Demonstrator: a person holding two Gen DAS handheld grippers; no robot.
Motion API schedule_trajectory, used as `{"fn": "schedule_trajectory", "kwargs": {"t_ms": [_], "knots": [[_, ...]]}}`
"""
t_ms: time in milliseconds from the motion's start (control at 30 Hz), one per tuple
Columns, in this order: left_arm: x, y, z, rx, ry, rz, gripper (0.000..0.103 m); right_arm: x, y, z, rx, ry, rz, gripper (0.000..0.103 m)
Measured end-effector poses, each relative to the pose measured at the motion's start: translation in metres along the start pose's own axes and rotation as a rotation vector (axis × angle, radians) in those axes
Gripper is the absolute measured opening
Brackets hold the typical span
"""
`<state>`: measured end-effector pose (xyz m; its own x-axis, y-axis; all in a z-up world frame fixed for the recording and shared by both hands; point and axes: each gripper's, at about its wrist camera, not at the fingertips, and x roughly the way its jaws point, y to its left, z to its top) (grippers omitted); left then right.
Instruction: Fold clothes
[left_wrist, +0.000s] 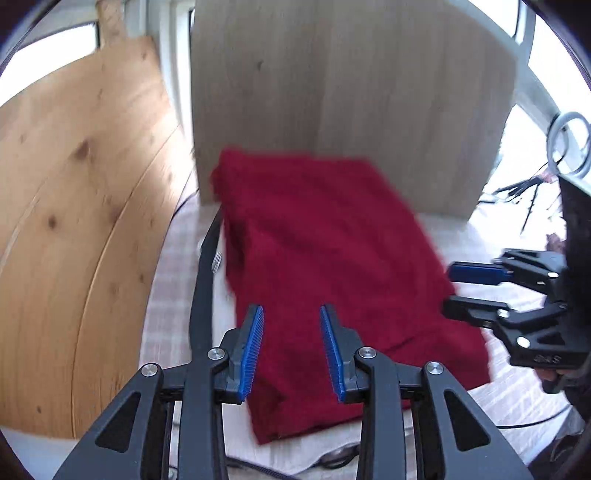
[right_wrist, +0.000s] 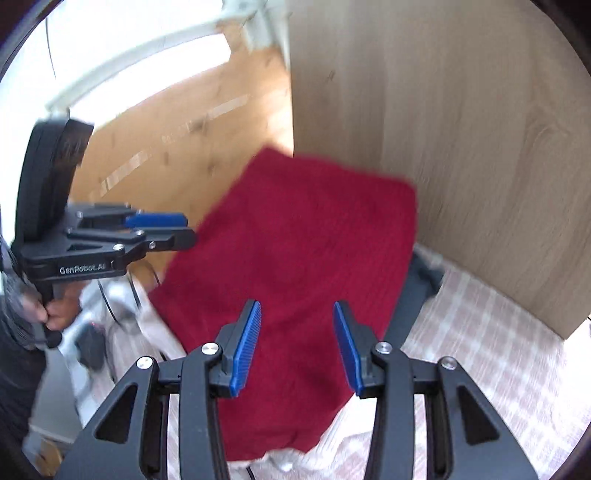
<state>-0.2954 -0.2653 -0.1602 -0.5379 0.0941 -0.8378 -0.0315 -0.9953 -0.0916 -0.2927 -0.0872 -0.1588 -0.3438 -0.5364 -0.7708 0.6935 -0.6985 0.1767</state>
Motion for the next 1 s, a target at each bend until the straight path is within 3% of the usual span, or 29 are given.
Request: {"fn": "schedule_trajectory", "kwargs": {"t_ms": [67,133,433,567,667,800,867,933,1000], "knots": [[0.014,0.012,-0.016,-0.036,0.060,0.056,0.033,0.006,0.003,-0.012,-0.006,0.045,-0.003,0.041],[0.010,0.025,-0.030,-0.093,0.071,0.047,0.040,0.003,0.003,-0.024,-0.024,0.074,0.011,0.041],[-0.050,0.036,-0.046,-0.132,-0.012,0.139,0.039,-0.047,-0.001,-0.069,-0.094,0.173,-0.057,0.043],[-0.071,0.010,-0.060,-0.140,-0.043,0.147,0.051,-0.077,-0.001,-0.098,-0.023,0.159,-0.144,0.052],[-0.084,-0.019,-0.071,-0.118,-0.034,0.089,0.060,-0.098,0.001,-0.116,0.054,0.141,-0.189,0.057],[-0.104,-0.059,-0.088,-0.097,-0.031,0.028,0.062,-0.122,0.009,-0.131,0.134,0.126,-0.235,0.058],[-0.117,-0.078,-0.098,-0.086,-0.048,0.040,0.063,-0.133,0.014,-0.134,0.152,0.107,-0.269,0.058],[-0.126,-0.091,-0.104,-0.097,-0.068,0.026,0.078,-0.148,0.017,-0.139,0.176,0.092,-0.311,0.058],[-0.134,-0.101,-0.112,-0.119,-0.077,-0.001,0.079,-0.161,0.021,-0.145,0.202,0.079,-0.339,0.059]]}}
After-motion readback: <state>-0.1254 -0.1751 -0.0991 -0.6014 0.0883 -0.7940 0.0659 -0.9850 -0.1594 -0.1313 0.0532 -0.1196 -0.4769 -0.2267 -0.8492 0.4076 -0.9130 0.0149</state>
